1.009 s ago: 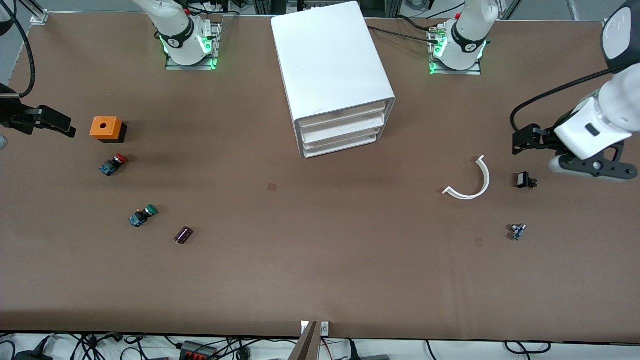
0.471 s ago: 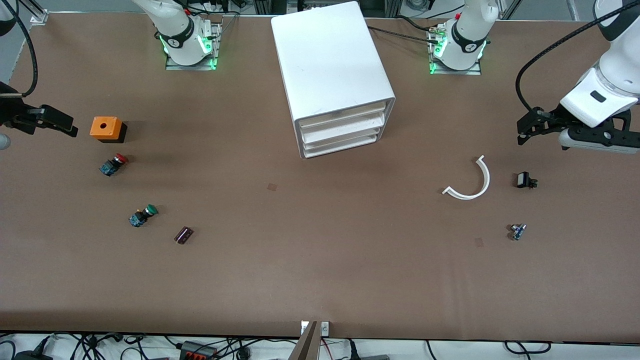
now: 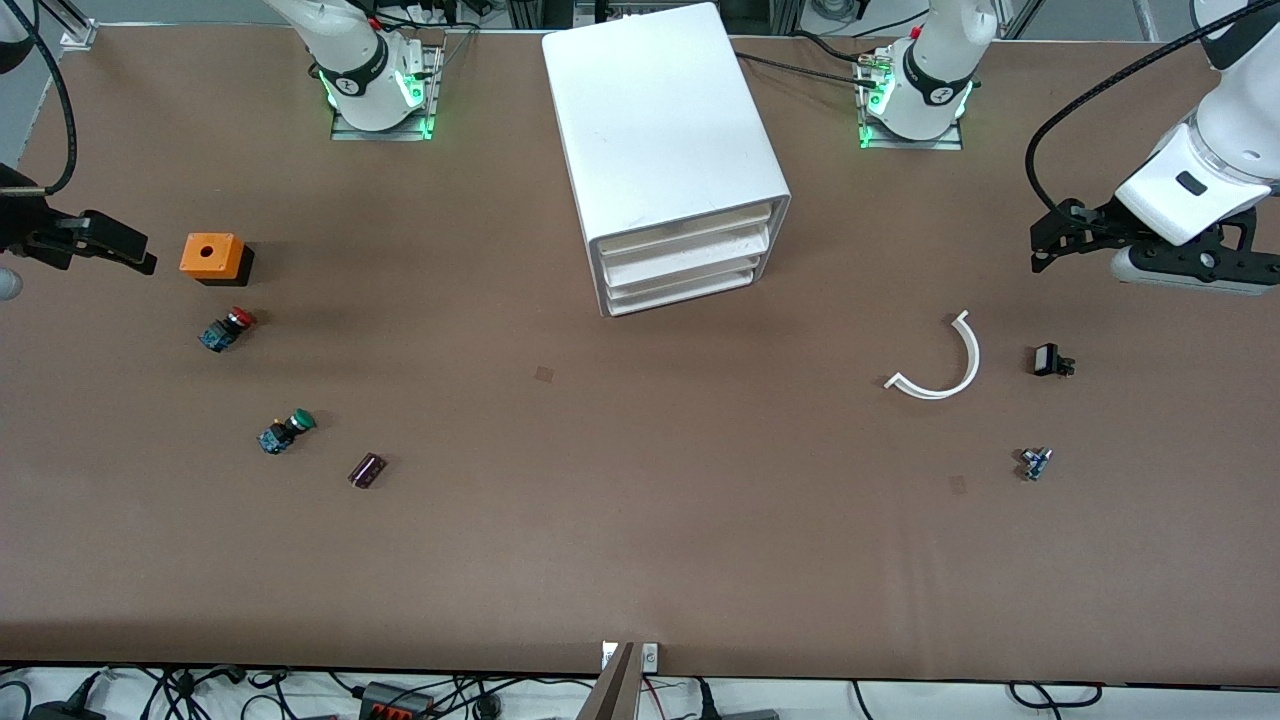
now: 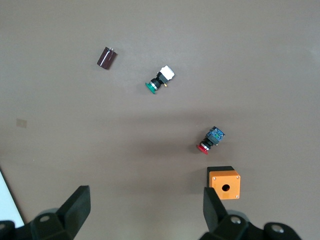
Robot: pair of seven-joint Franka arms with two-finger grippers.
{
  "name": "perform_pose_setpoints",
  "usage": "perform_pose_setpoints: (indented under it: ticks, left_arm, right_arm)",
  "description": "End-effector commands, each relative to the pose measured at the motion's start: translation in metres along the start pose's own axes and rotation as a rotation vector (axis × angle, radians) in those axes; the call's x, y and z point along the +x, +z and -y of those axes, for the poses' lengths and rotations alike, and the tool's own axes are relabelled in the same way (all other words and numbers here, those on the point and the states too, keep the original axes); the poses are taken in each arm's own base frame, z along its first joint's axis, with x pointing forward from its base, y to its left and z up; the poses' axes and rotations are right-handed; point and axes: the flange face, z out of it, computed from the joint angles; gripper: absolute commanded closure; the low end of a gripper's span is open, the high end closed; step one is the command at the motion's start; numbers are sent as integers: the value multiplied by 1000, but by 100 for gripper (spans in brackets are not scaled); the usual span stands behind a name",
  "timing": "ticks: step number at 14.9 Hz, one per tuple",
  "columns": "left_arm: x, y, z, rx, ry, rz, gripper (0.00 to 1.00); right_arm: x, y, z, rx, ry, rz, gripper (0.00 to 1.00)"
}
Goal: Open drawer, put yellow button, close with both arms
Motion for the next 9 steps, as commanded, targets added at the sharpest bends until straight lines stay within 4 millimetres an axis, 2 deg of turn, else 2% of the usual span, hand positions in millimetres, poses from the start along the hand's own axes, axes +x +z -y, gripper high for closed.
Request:
perform_pose_setpoints:
  ticks: [1,9]
  left_arm:
    - [-3,-8,-1,-16,-14,6,0]
    - [-8,-16,-5,-19,-7,43,0]
  right_arm:
    - [-5,1,1,-11,-17,-12,0]
    - [1,-4,2,-10,-18,-53,0]
